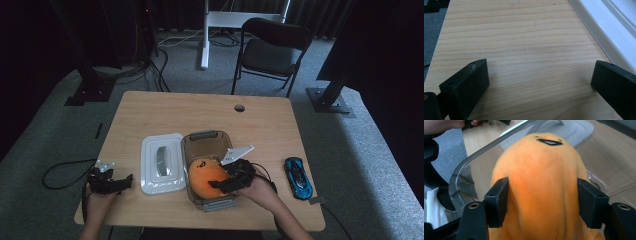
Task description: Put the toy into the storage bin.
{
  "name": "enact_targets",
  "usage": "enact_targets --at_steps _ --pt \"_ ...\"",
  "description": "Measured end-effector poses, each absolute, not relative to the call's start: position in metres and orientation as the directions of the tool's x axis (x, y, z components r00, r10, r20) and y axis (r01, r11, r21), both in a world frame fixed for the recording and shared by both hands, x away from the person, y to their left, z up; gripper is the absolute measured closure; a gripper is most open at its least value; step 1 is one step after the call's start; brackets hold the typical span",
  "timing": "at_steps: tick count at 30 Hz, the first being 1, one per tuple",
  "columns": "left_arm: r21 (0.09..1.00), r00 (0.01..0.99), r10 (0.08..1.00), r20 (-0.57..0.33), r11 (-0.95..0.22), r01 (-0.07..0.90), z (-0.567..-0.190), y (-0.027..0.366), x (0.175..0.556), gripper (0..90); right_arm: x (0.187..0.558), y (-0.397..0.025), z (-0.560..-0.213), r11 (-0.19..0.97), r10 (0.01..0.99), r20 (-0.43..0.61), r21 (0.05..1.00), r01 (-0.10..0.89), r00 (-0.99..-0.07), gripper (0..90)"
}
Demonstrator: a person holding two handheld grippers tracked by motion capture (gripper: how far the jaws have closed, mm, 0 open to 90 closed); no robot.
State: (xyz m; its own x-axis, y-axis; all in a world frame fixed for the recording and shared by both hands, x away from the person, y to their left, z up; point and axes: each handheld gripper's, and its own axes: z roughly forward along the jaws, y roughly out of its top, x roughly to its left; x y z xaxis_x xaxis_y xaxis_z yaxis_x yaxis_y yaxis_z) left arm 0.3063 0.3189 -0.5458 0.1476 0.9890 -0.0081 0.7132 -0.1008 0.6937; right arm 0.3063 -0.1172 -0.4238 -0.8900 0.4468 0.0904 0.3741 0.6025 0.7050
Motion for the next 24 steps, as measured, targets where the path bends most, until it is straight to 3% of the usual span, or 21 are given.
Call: enact_targets --at_steps 12,14,18,24 --pt "0.709 0.159 0.987 0.002 -0.113 0.696 -0.535 0.316 0.299 2.0 0.307 -0.124 -0.419 0.553 0.483 0.100 0.736 0.391 -0.870 27.0" --pt "0.718 0.176 0.984 0.000 -0.122 0.686 -0.531 0.311 0.297 2.0 0.307 -0.129 -0.417 0.534 0.499 0.095 0.749 0.392 -0.862 25.0" --pt "0.731 0.228 0.974 -0.003 -0.153 0.665 -0.522 0.298 0.291 2.0 0.309 -0.141 -0.414 0.491 0.515 0.113 0.774 0.400 -0.850 11.4" --pt "0.744 0.320 0.947 -0.026 -0.196 0.639 -0.511 0.275 0.282 2.0 0.310 -0.164 -0.410 0.371 0.580 0.119 0.842 0.391 -0.806 11.5"
